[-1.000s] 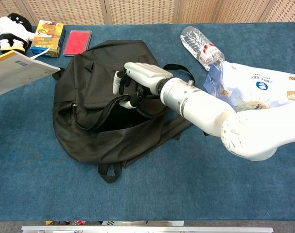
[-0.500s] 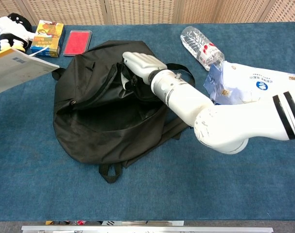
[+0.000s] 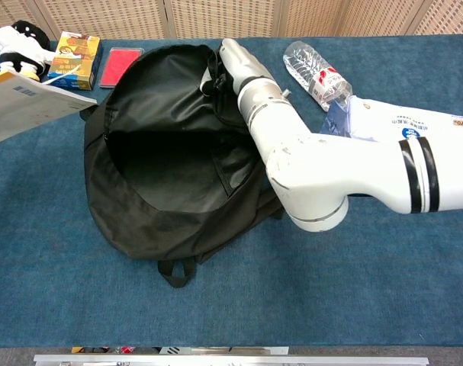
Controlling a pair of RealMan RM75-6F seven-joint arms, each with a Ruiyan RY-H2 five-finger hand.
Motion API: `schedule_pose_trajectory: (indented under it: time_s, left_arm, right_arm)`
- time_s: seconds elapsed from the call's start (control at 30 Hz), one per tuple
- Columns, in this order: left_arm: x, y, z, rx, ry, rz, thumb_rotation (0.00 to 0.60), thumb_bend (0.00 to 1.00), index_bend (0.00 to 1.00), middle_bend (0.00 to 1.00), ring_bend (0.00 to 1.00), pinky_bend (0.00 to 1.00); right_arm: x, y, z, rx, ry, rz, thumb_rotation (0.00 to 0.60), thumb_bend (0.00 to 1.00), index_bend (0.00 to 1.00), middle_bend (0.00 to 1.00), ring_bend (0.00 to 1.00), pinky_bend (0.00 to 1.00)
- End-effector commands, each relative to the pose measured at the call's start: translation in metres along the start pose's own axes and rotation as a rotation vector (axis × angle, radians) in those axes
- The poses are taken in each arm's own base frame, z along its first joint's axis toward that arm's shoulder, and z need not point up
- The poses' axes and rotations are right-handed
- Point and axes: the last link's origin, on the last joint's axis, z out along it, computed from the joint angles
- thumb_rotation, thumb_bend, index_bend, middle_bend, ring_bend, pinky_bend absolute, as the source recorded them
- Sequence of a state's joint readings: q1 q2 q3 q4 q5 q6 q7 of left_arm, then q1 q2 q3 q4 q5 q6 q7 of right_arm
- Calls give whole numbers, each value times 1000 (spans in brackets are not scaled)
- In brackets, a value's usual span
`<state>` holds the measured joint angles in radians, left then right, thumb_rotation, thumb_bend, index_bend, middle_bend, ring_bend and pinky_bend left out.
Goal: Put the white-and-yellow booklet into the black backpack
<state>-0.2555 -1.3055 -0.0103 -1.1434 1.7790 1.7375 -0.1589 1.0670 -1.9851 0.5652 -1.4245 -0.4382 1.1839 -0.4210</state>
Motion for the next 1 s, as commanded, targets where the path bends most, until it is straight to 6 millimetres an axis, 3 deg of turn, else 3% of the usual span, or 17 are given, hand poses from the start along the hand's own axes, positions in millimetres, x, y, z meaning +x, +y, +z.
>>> schedule_pose_trajectory:
  time_s: [0.03,0.5,1.0]
  left_arm:
    - [2,0,0,-15,-1,-8,600,352,798,627,476,563]
    - [2,12,3,-90,-11,-38,600,352,799,629,476,564]
    - [-12,44,19,-192,-25,-75,600,352,798,629,476,564]
  right_arm:
    - [-2,-7,1,-19,18,75,600,952,847,741,738,972]
    - [-12,-37,4,-88,12,316,600,952,847,740,739,972]
    - [5,-54,5,-56,-4,443,600,942,846,739,739,972]
